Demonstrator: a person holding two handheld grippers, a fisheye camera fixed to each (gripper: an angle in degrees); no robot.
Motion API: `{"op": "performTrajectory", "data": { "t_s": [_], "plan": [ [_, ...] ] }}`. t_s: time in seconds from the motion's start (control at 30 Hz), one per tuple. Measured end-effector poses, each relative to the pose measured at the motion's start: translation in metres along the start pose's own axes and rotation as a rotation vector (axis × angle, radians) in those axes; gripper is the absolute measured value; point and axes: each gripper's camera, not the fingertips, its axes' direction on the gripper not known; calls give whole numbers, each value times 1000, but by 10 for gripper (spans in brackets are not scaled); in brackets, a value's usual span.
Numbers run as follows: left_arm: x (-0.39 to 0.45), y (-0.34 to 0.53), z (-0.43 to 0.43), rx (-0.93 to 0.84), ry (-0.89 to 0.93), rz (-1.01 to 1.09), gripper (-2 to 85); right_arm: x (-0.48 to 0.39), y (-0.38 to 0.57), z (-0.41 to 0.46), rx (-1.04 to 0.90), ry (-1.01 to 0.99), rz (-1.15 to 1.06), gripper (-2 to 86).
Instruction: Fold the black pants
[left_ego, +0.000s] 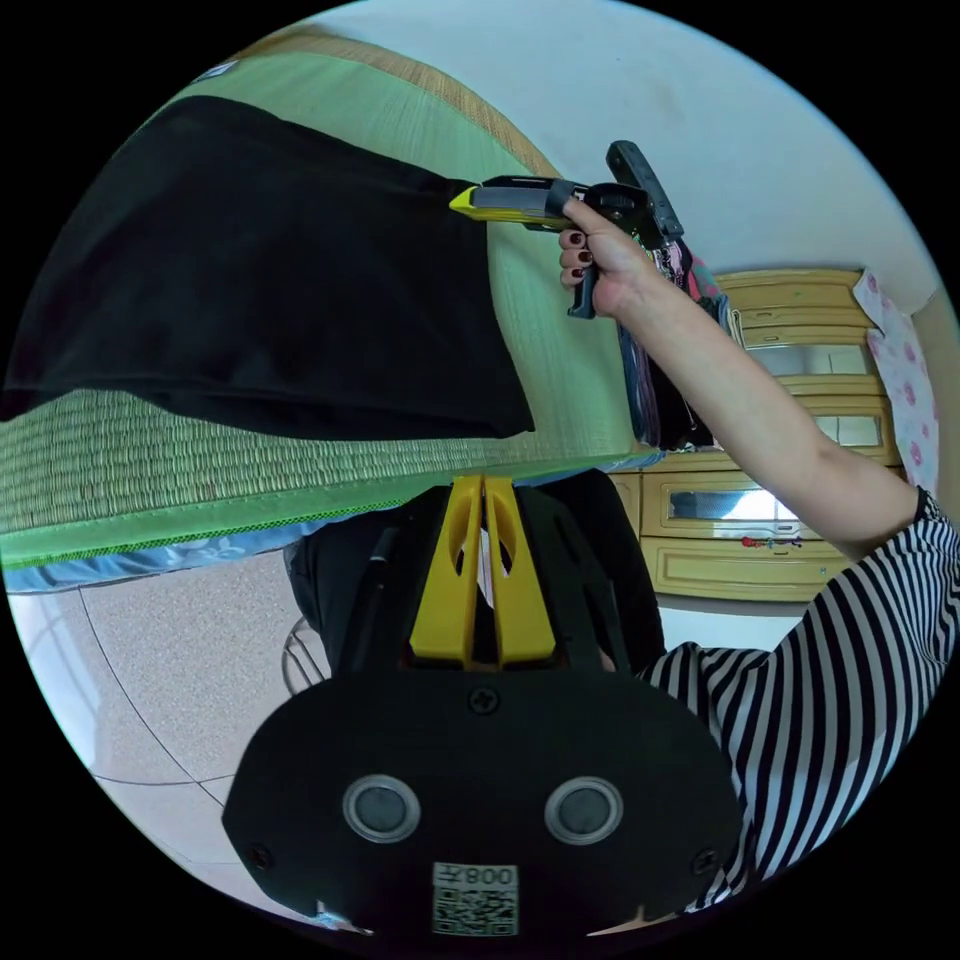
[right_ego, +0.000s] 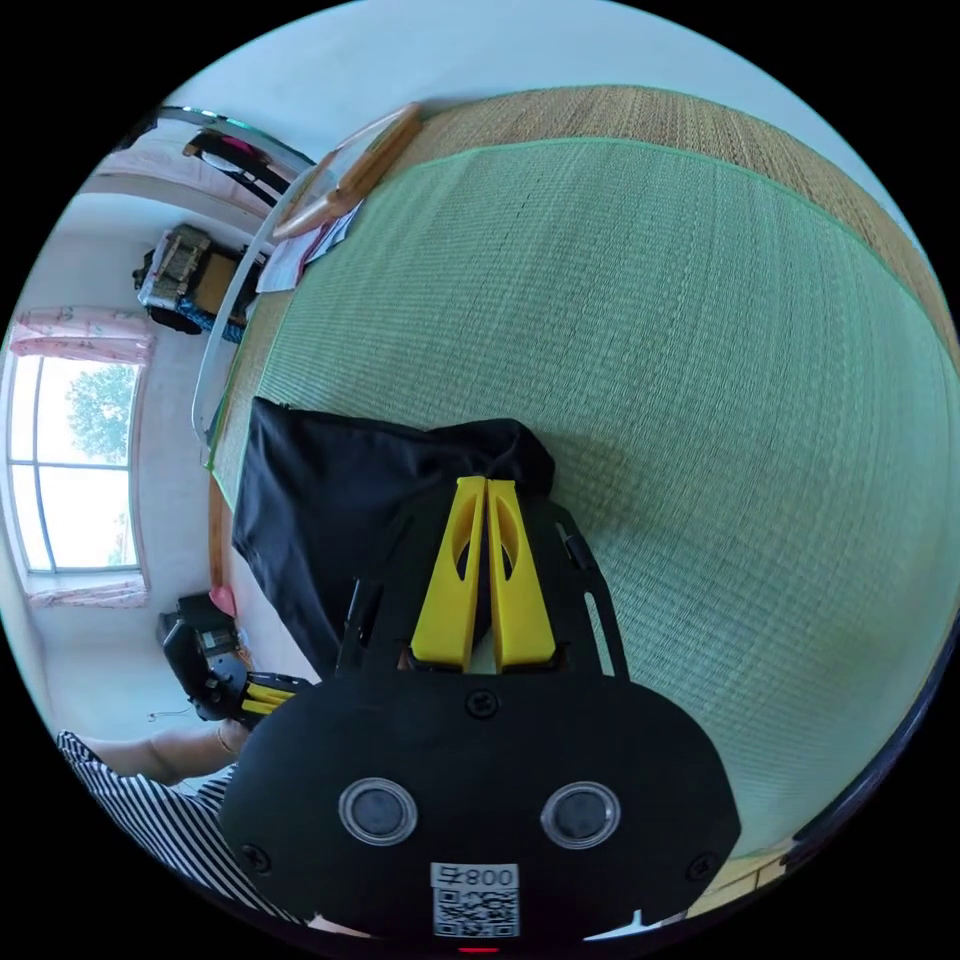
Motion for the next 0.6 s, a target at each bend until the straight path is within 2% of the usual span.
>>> {"op": "performTrajectory", "data": {
  "t_s": [0.23,0.37,0.6],
  "plan": [
    [-22,-5,4,35,88,-14,33,49,30,-3,94,-189,95,1],
    [-41,-10,16,60,229,-76,75,78,57,-2,114,-246,133,2],
    [-76,-10,36,125,415,-228,41,127,170,5,79,-435,130,25]
  ]
}}
